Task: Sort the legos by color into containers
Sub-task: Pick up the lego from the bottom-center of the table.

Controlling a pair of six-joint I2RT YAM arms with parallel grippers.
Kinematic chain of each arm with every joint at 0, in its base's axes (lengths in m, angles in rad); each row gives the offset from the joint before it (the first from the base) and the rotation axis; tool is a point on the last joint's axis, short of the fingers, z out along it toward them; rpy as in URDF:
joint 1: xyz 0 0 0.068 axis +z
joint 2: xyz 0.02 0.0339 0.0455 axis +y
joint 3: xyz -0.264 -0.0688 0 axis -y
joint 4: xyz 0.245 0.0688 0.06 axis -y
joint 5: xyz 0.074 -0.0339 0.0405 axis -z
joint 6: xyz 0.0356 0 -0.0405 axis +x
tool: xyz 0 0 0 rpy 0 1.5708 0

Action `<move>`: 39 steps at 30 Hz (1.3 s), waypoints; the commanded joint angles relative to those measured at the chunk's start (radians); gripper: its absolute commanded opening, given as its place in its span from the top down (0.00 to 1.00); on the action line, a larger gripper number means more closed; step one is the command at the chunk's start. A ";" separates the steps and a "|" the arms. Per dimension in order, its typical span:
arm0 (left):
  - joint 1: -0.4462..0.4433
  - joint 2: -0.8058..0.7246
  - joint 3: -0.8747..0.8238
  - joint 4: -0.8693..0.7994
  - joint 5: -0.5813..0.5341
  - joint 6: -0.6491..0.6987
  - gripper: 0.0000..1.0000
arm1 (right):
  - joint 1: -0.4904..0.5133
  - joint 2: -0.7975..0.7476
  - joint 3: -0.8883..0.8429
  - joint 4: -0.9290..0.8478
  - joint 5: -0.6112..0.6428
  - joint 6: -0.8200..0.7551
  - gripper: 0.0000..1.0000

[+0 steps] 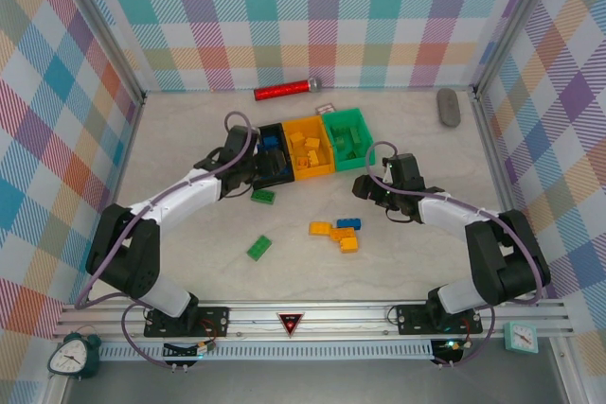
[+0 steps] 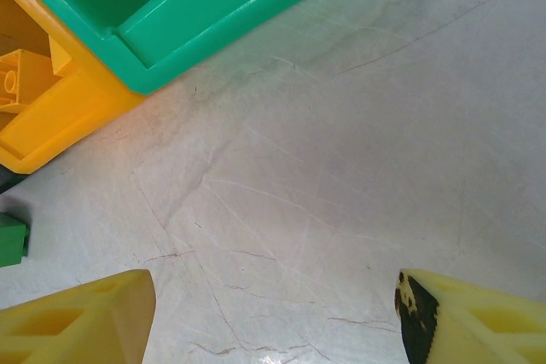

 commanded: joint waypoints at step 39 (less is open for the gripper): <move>-0.115 -0.162 -0.343 0.285 0.053 -0.055 0.33 | 0.355 0.037 0.207 -0.540 0.213 -0.143 0.22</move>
